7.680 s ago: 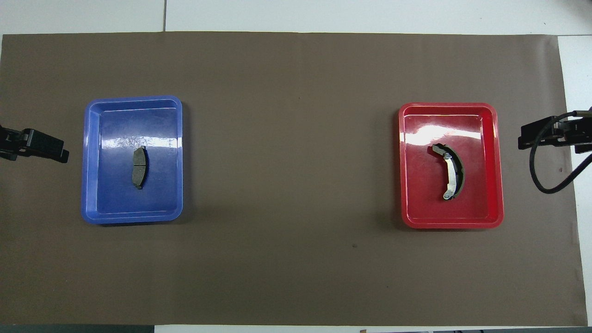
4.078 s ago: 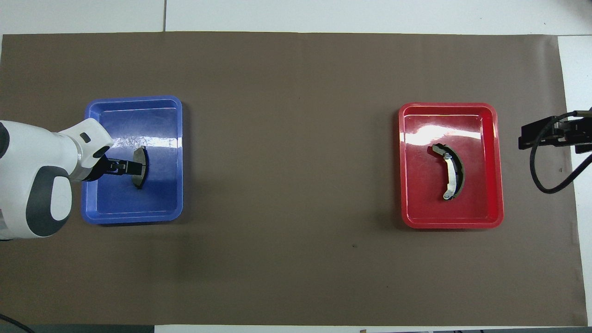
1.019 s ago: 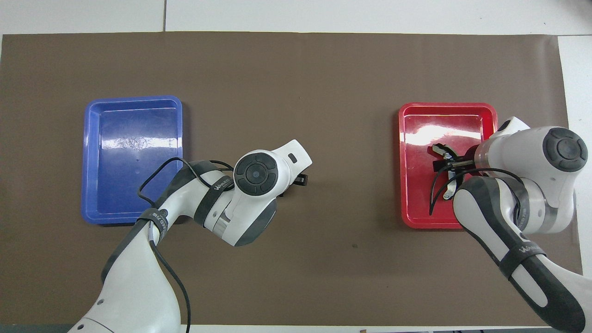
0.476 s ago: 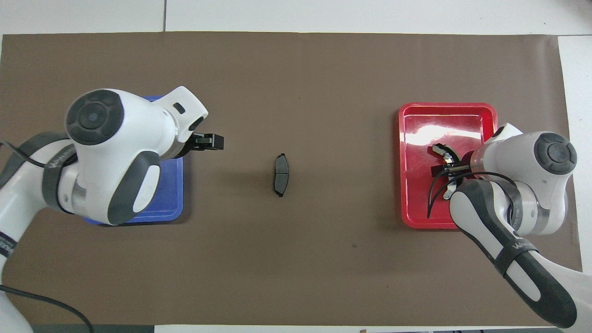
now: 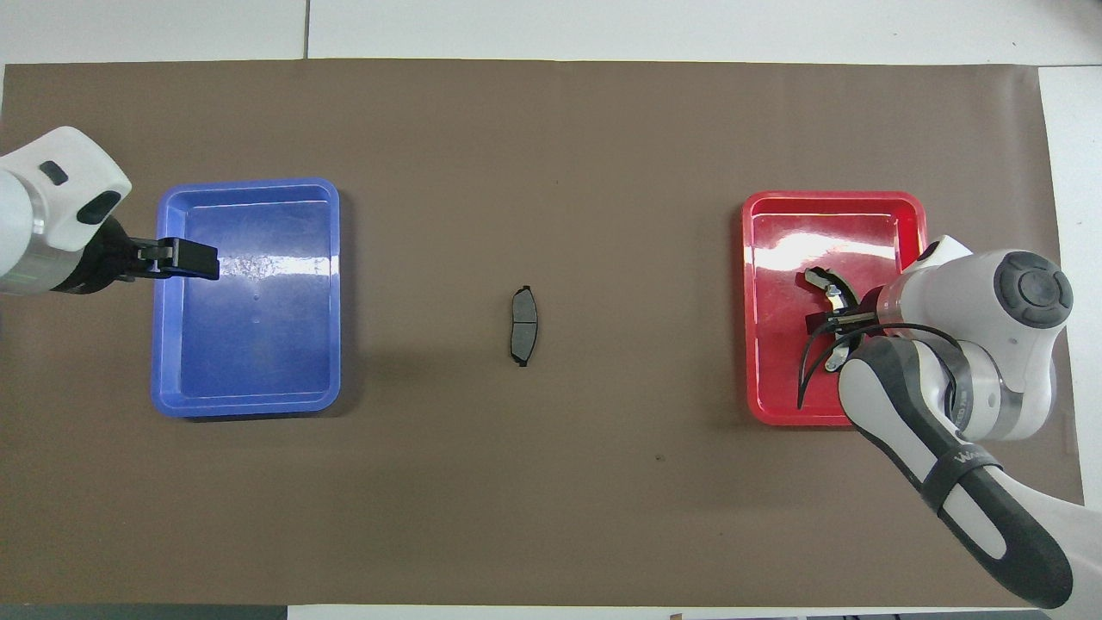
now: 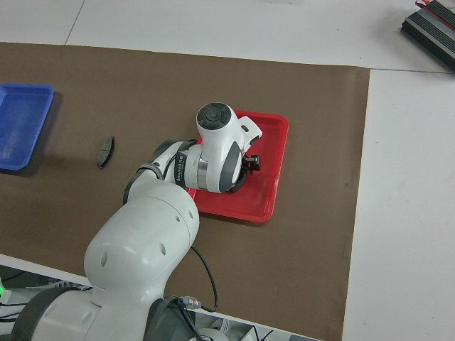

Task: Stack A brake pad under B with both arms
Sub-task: 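Retract the left gripper while the right gripper lifts the curved pad, then carry the curved brake pad out of the red tray toward the flat pad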

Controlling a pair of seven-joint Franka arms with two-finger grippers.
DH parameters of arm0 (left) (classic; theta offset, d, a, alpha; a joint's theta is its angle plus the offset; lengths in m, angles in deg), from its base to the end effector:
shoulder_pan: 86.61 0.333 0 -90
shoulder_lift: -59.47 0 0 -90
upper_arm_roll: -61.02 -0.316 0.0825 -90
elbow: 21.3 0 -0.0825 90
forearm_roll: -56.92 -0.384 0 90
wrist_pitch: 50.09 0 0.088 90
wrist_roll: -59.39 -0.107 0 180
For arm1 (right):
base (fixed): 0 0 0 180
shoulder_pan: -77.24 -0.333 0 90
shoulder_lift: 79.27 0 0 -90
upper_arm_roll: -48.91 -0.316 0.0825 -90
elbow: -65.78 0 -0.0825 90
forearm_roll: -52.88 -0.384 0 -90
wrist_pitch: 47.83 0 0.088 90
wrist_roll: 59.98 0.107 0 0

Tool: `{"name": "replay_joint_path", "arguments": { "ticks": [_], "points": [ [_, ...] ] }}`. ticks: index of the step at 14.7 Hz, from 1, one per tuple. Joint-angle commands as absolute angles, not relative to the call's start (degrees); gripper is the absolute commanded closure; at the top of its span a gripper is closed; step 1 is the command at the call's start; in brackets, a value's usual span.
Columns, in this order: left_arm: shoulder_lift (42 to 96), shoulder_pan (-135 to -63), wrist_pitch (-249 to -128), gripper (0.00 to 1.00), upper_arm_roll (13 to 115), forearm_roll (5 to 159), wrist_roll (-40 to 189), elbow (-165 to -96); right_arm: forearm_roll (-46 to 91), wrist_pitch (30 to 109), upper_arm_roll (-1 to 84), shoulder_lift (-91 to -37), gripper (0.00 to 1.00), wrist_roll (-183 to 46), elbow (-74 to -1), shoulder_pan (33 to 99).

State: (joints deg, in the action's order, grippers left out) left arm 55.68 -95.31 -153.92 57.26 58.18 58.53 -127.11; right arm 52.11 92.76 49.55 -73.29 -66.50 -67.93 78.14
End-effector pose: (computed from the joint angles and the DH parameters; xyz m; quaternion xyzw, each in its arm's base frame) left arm 0.5435 -0.0479 0.5503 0.9986 -0.0482 0.0152 0.0134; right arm 0.5158 -0.0139 0.2936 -0.9992 -0.0383 -0.0081 0.0032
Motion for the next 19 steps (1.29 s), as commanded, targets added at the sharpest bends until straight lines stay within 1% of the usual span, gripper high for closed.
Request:
{"name": "replay_joint_path", "arguments": {
  "ticks": [1, 2, 3, 4, 5, 7, 9, 12, 14, 15, 17, 19],
  "points": [
    [56.92, -91.37, -145.56, 0.02, 57.95, 57.79, 51.85, -119.94, 52.00, 95.33, 49.26, -73.12, 0.22, -70.08, -68.78, 79.69],
    [57.18, -90.57, -142.40, 0.02, 57.95, 57.88, 50.79, -117.04, 52.00, 95.43, 49.17, -72.95, 0.40, -70.43, -68.96, 80.13],
    [57.96, -90.22, -139.59, 0.02, 57.86, 57.88, 50.26, -114.75, 52.00, 95.34, 49.17, -72.94, 0.68, -70.18, -68.96, 80.05],
    [58.06, -89.95, -138.08, 0.02, 57.86, 57.97, 49.99, -113.77, 52.00, 94.90, 49.17, -72.94, 0.87, -69.83, -68.79, 80.05],
    [57.80, -89.95, -137.72, 0.02, 57.95, 58.06, 49.99, -114.02, 52.00, 94.64, 49.17, -72.94, 0.98, -68.17, -68.61, 80.05],
    [57.45, -90.12, -136.93, 0.01, 57.95, 58.15, 49.99, -114.64, 52.00, 91.76, 49.17, -72.94, 1.00, -65.62, -66.86, 79.61],
    [56.92, -90.13, -136.66, 0.01, 57.95, 58.15, 50.25, -115.69, 52.00, 85.18, 48.99, -73.29, 1.00, -61.84, -62.57, 79.26],
    [56.92, -89.95, -137.19, 0.01, 57.95, 58.15, 50.34, -115.61, 52.00, 77.52, 48.82, -73.82, 1.00, -55.69, -57.11, 75.23],
    [56.92, -89.77, -137.27, 0.01, 57.95, 58.06, 50.42, -115.70, 51.65, 73.12, 48.82, -73.30, 1.00, -54.45, -52.90, 71.11],
    [56.92, -89.77, -137.27, 0.01, 57.95, 58.06, 50.43, -115.61, 51.65, 71.71, 48.90, -72.77, 1.00, -52.87, -50.70, 67.87],
    [56.92, -89.86, -137.27, 0.01, 57.95, 58.15, 50.43, -115.61, 51.92, 70.65, 48.82, -72.07, 1.00, -49.10, -48.32, 63.99],
    [56.92, -89.86, -137.27, 0.01, 57.95, 58.06, 50.43, -115.61, 52.00, 70.64, 48.82, -71.89, 1.00, -41.56, -47.43, 58.90]
  ]
}}
